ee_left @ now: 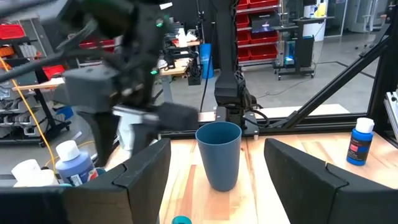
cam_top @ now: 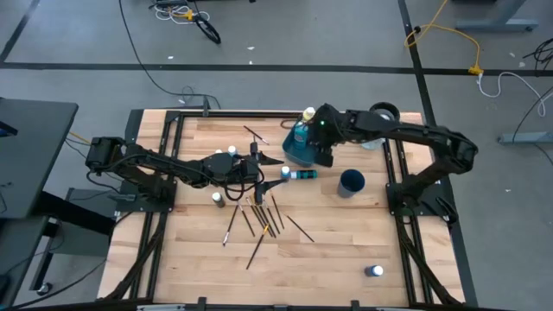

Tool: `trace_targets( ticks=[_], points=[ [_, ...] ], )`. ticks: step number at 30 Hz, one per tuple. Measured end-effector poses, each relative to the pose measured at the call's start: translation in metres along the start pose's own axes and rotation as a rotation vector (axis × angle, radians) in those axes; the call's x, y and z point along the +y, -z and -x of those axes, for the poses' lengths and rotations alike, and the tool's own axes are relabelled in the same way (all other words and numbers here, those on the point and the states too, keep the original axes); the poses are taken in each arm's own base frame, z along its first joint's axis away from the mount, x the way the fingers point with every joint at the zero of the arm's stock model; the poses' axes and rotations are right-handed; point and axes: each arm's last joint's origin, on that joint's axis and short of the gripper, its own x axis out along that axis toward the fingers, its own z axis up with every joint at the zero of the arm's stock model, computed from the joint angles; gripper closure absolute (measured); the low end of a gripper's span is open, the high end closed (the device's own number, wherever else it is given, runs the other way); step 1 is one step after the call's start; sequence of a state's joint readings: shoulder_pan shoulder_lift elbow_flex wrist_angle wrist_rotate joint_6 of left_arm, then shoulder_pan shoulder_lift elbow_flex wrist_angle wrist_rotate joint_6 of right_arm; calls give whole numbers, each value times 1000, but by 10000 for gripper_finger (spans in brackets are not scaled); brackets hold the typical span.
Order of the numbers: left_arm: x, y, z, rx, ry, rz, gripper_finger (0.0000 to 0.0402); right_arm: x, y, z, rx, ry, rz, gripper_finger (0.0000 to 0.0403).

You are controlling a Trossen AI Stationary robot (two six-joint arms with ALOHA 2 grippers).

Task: Pick & Place Paint Supplies
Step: Put the blue paint bottle into the blue bin

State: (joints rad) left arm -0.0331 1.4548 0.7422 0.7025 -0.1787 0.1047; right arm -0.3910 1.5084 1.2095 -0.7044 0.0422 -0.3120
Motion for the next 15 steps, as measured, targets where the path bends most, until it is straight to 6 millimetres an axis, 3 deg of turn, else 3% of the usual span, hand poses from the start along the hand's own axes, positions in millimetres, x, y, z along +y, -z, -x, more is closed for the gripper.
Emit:
trace_targets(
  ticks=[6, 10, 15],
  points=[
    [0, 0, 0, 0, 0, 7, 136, 37, -25, -6, -224, -165, 55, 206],
    [0, 0, 0, 0, 0, 19, 136, 58, -31, -18, -329, -198, 131, 206],
    [-1, 0, 0, -5, 25, 20, 136, 67, -28, -42, -374, -208, 75, 206]
  ],
)
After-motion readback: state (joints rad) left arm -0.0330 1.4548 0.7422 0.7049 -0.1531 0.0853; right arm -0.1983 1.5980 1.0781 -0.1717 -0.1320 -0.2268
